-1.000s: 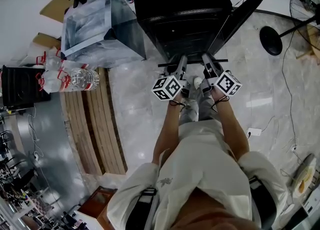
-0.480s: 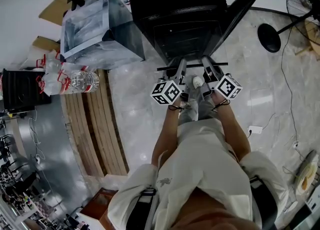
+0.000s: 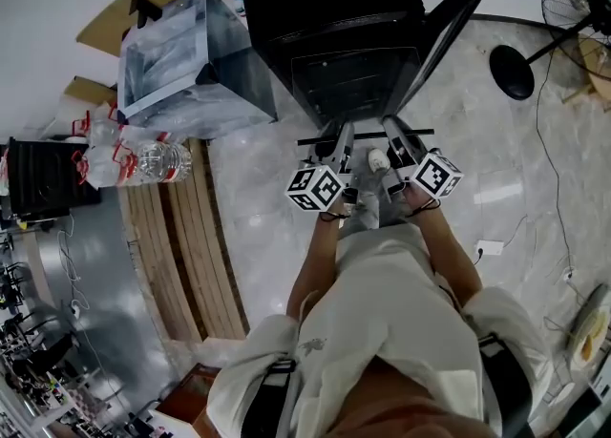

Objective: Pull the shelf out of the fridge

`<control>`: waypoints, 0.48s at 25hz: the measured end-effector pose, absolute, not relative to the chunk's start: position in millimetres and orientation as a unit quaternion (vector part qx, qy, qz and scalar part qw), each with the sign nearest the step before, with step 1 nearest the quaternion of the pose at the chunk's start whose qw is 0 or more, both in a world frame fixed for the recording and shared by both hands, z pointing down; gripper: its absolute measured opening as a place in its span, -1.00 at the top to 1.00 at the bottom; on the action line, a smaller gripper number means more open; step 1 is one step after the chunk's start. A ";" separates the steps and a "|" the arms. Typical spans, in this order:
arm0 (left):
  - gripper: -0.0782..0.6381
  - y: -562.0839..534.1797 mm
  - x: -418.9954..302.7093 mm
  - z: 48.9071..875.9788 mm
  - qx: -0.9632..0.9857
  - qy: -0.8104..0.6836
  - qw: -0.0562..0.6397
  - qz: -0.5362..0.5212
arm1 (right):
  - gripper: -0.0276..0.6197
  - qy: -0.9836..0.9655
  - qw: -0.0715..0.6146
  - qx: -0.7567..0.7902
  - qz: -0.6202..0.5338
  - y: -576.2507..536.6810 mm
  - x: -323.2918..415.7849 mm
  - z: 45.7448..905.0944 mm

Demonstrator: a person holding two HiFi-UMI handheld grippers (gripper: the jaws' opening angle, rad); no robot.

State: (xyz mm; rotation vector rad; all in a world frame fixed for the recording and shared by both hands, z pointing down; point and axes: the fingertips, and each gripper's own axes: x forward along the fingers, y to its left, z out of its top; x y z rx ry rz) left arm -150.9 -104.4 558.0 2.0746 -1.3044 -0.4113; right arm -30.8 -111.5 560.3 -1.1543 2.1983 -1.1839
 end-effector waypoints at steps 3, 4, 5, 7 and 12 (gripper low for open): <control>0.36 -101.2 -151.4 553.6 0.791 -0.497 0.320 -0.157 | 0.64 0.784 0.194 -0.411 -0.423 -108.5 -31.1 557.5; 0.36 -100.1 -151.8 552.4 0.791 -0.497 0.320 -0.158 | 0.65 0.784 0.195 -0.410 -0.423 -107.6 -31.4 556.6; 0.36 -99.2 -152.4 551.7 0.791 -0.498 0.320 -0.159 | 0.65 0.784 0.196 -0.410 -0.423 -107.0 -32.0 555.4; 0.36 -97.5 -153.6 551.0 0.790 -0.499 0.319 -0.160 | 0.65 0.784 0.196 -0.409 -0.423 -105.7 -33.1 553.9; 0.36 -92.9 -155.6 549.7 0.785 -0.504 0.321 -0.163 | 0.66 0.786 0.189 -0.405 -0.427 -103.0 -35.1 553.3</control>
